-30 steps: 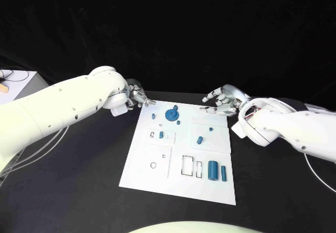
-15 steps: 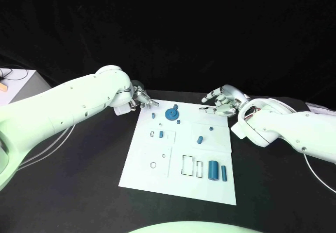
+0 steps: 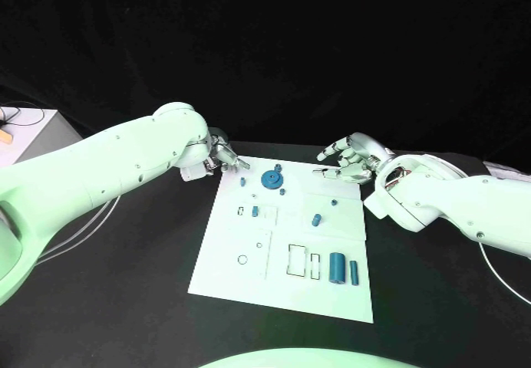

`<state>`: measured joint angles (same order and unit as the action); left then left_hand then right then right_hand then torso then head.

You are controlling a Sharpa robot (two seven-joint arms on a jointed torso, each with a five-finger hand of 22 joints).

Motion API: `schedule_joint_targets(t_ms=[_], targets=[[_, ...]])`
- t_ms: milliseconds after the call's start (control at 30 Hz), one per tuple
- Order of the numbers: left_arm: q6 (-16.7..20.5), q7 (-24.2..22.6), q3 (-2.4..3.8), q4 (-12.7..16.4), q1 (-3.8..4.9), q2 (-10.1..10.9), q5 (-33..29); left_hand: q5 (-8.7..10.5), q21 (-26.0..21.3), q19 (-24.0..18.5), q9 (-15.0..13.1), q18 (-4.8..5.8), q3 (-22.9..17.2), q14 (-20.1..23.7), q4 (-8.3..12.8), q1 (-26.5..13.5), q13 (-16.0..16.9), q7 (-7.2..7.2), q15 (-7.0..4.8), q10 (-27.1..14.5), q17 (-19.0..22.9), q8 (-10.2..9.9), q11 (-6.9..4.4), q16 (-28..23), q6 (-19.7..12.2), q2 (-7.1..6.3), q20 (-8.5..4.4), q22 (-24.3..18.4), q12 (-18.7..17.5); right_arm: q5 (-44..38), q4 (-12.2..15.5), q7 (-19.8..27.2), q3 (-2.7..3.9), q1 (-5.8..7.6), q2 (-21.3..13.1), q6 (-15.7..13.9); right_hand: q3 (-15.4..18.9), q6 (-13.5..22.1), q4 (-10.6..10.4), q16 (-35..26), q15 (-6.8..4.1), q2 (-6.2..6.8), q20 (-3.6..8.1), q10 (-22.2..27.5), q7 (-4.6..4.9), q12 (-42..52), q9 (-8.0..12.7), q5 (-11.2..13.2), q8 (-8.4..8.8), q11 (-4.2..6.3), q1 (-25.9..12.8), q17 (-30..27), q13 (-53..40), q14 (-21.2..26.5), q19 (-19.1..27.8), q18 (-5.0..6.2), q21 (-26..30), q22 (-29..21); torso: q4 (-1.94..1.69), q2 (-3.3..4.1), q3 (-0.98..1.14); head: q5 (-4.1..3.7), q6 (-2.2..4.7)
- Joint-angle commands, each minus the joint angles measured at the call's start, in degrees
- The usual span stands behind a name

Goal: Assemble the parts on the task board

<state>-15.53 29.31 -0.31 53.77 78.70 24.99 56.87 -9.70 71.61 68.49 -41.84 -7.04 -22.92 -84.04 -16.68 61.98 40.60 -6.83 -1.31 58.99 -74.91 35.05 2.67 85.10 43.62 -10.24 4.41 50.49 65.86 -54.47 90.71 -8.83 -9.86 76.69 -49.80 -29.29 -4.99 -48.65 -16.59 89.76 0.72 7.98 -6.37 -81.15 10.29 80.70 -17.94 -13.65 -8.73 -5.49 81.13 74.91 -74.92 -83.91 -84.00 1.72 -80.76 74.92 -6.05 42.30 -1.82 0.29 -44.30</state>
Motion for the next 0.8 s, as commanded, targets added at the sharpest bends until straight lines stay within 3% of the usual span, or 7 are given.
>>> schedule_joint_targets(t_ms=[33,800], targets=[[-2.02,0.0,-0.1,-0.09,-0.06,-0.35,-0.21,-0.23,0.18,-0.06,0.07,-0.71,0.05,-2.2,0.05,0.52,0.04,-0.03,0.29,-0.38,-4.22,0.4,-0.04,0.15,0.46,0.32,0.44,0.05,0.34,-0.47,0.09,0.76,0.02,-0.02,0.07,-0.1,-0.24,-0.21,-0.06,-0.11,0.2,-0.43,-0.27,0.36,0.01,-0.12,0.07,-0.27,0.26,0.11,-0.23,14.56,-6.03,-5.92,-2.33,0.43,0.19,9.16,0.02,-0.03,0.0,0.02,-0.05],[-3.39,-0.58,-1.16,-1.42,-0.75,-1.27,-1.86,-0.41,-0.08,-0.49,0.26,-0.81,-0.26,-2.05,0.05,1.58,-0.49,-0.05,0.29,-0.89,-3.97,0.49,-0.03,0.07,0.43,0.79,0.45,-0.48,0.13,-0.44,0.06,0.72,0.02,-0.02,0.18,0.09,-0.32,-0.19,-0.03,-0.11,0.2,-0.45,-0.27,0.32,0.01,-0.07,0.08,-0.34,0.3,0.11,-0.22,14.55,-6.06,-5.92,-2.33,0.44,0.22,9.15,0.02,0.02,-0.03,-0.17,-0.18]])
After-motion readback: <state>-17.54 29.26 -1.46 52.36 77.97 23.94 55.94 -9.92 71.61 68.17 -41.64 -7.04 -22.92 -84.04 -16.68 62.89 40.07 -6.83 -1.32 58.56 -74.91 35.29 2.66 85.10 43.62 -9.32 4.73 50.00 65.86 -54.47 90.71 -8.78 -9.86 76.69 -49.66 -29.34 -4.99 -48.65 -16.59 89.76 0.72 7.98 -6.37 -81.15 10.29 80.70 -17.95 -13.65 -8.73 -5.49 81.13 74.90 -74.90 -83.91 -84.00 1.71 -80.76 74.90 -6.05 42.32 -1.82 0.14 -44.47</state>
